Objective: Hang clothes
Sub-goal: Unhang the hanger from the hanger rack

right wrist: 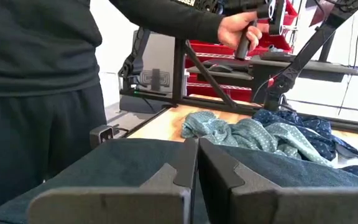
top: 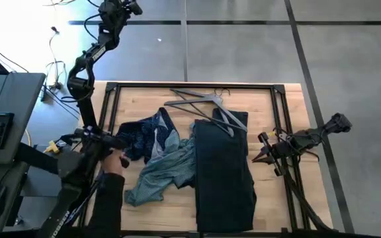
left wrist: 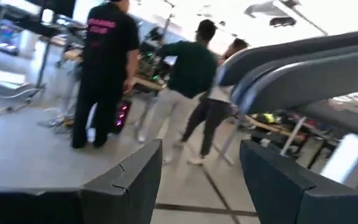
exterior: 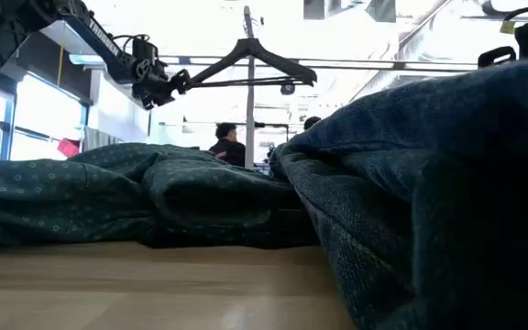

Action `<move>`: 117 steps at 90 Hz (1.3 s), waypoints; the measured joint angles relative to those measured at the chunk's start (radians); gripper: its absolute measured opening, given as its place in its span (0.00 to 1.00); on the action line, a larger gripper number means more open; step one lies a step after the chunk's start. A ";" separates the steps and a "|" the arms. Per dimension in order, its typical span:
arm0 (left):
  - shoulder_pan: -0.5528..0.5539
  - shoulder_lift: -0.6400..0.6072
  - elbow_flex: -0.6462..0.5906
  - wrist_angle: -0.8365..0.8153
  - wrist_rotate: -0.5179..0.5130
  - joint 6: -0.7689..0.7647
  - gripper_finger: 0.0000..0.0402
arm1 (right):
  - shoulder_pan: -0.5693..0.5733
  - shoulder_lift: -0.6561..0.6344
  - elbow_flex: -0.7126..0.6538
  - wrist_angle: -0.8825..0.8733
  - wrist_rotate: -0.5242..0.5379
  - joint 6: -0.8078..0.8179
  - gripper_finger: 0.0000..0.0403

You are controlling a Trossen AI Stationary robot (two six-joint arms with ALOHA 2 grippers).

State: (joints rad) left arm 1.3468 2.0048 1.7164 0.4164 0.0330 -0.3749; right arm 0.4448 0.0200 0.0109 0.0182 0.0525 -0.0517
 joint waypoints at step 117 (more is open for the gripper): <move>-0.295 -0.388 0.000 -0.616 0.187 0.475 0.08 | -0.002 0.003 0.000 0.024 -0.054 0.201 0.00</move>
State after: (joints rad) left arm 1.0515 1.6172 1.7168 -0.1993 0.2202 0.0998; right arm 0.4426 0.0228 0.0109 0.0419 -0.0018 0.1496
